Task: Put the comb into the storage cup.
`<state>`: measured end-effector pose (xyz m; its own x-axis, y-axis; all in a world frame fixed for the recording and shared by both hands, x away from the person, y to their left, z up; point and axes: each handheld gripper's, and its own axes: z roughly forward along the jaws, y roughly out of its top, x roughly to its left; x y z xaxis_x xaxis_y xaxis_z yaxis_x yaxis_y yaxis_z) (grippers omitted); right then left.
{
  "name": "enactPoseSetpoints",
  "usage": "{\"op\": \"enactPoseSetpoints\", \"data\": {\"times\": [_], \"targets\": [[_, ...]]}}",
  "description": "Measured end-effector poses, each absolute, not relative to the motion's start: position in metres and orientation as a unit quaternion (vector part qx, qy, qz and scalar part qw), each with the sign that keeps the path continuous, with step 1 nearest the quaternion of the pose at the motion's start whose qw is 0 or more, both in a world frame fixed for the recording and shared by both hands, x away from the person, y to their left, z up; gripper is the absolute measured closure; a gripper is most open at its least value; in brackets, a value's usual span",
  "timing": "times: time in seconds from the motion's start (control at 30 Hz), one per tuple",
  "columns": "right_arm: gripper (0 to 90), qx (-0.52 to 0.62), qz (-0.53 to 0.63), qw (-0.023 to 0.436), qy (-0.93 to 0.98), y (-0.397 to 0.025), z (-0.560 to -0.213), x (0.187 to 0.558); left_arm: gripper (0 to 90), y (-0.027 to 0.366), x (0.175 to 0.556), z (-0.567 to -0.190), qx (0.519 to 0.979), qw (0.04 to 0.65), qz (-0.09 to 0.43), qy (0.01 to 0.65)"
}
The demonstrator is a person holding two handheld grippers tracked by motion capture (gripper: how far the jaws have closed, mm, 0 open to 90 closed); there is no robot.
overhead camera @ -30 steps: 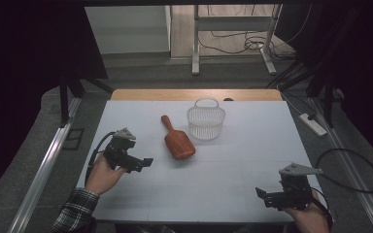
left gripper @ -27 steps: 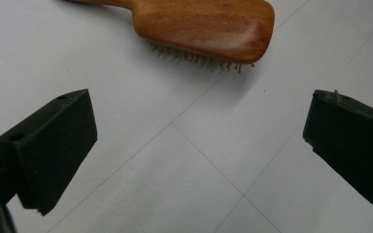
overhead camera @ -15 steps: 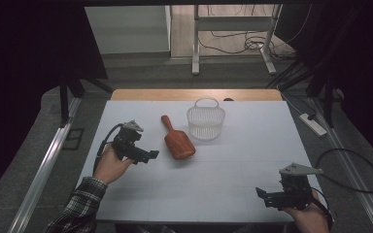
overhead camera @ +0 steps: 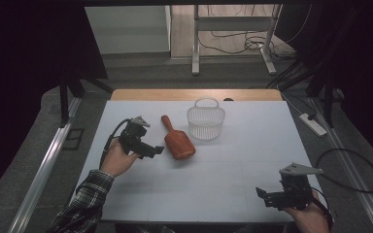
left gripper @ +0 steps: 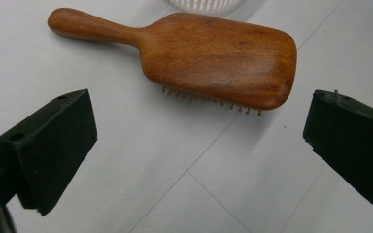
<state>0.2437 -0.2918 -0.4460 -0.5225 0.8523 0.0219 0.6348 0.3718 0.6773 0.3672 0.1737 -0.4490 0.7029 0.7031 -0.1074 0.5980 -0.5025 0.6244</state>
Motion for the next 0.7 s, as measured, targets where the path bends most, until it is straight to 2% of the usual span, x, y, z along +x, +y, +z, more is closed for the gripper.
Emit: {"op": "enactPoseSetpoints", "data": {"times": [0.7], "targets": [[0.0, 0.458, 0.320, 0.164, 0.813, -0.292, -0.446, 0.244, 0.0, 0.159, 0.397, -0.455, 0.871, 0.303, 0.079, 0.379]]}}
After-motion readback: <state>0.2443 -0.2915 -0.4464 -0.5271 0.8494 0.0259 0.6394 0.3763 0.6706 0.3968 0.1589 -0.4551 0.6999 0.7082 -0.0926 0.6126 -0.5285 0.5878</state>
